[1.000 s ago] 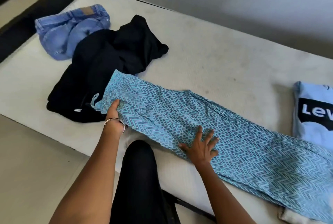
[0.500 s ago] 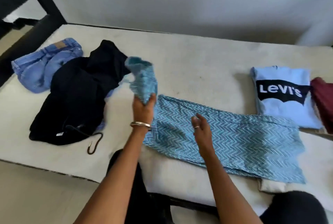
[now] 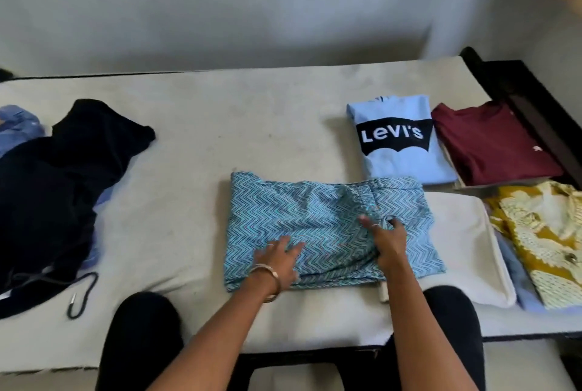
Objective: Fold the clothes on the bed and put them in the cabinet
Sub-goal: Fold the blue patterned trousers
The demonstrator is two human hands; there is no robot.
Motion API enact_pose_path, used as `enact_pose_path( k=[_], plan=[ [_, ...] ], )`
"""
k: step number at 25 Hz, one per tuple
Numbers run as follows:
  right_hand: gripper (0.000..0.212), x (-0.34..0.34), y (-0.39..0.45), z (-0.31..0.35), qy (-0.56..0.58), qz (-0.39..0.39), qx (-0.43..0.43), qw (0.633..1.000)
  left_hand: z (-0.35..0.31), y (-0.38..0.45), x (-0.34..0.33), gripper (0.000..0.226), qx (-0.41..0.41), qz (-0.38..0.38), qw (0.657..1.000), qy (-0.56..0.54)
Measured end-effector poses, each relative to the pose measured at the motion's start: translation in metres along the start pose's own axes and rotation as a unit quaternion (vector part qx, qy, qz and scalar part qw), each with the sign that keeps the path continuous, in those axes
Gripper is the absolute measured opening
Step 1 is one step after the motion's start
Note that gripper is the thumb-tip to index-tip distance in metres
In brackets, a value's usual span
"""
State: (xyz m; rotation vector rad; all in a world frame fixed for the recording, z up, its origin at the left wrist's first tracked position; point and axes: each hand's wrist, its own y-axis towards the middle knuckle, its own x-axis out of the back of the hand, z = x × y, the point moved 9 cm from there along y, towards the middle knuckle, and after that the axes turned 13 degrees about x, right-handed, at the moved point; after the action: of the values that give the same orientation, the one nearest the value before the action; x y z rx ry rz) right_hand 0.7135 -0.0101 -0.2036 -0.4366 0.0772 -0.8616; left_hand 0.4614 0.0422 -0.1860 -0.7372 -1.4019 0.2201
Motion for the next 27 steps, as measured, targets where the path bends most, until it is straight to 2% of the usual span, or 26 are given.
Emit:
enact_pose_path(
  k=[2,4,7,9,10,12,14,15,16,17,18,20,21,23,24,25,27],
  plan=[
    [0.067,-0.004,0.002,0.014,-0.068,0.005,0.021,0.997,0.055,0.002,-0.019,0.071,0.091,0.020,0.994,-0.050],
    [0.049,-0.005,0.003,0.041,-0.040,0.010,0.080,0.996,0.094,0.003,-0.032,0.066,0.134,0.017,0.984,-0.113],
    [0.041,0.024,0.007,0.083,0.029,0.006,0.191,0.981,0.110,0.007,-0.020,0.056,0.169,-0.078,0.967,-0.177],
    [0.039,0.060,0.016,0.085,0.002,-0.034,0.212,0.977,0.100,0.007,-0.011,0.054,0.177,-0.106,0.958,-0.197],
    [0.038,0.077,0.019,0.080,-0.051,-0.064,0.198,0.977,0.094,0.008,-0.013,0.056,0.179,-0.094,0.959,-0.199],
    [0.043,0.106,0.023,0.058,-0.192,-0.130,0.102,0.967,0.091,0.014,-0.021,0.065,0.192,-0.051,0.958,-0.205],
    [0.053,0.112,0.010,0.046,-0.314,-0.169,0.002,0.934,0.095,0.020,-0.027,0.078,0.215,-0.014,0.937,-0.276],
    [0.057,0.105,0.002,0.051,-0.363,-0.185,0.008,0.913,0.096,0.021,-0.025,0.082,0.225,-0.011,0.920,-0.321],
    [0.060,0.089,-0.005,0.058,-0.400,-0.183,0.051,0.897,0.099,0.021,-0.023,0.084,0.237,-0.014,0.898,-0.369],
    [0.062,0.064,-0.013,0.065,-0.420,-0.155,0.107,0.888,0.101,0.019,-0.023,0.084,0.255,-0.017,0.873,-0.414],
    [0.061,0.031,-0.021,0.065,-0.433,-0.091,0.157,0.883,0.104,0.018,-0.026,0.081,0.277,-0.008,0.846,-0.456],
    [0.055,-0.041,-0.046,0.046,-0.440,0.093,0.222,0.865,0.107,0.015,-0.036,0.079,0.304,0.028,0.799,-0.519],
    [0.058,-0.073,-0.062,0.031,-0.433,0.193,0.230,0.850,0.107,0.017,-0.040,0.080,0.301,0.041,0.776,-0.553],
    [0.086,-0.124,-0.093,0.009,-0.399,0.331,0.225,0.825,0.097,0.019,-0.038,0.073,0.256,0.069,0.718,-0.644],
    [0.095,-0.141,-0.103,0.002,-0.375,0.354,0.206,0.832,0.087,0.016,-0.031,0.065,0.221,0.076,0.700,-0.675],
    [0.095,-0.154,-0.110,0.000,-0.356,0.359,0.180,0.844,0.077,0.011,-0.024,0.059,0.185,0.088,0.701,-0.684],
    [0.073,-0.176,-0.113,0.000,-0.357,0.336,0.144,0.860,0.057,-0.002,-0.016,0.054,0.102,0.151,0.688,-0.702]
  ],
)
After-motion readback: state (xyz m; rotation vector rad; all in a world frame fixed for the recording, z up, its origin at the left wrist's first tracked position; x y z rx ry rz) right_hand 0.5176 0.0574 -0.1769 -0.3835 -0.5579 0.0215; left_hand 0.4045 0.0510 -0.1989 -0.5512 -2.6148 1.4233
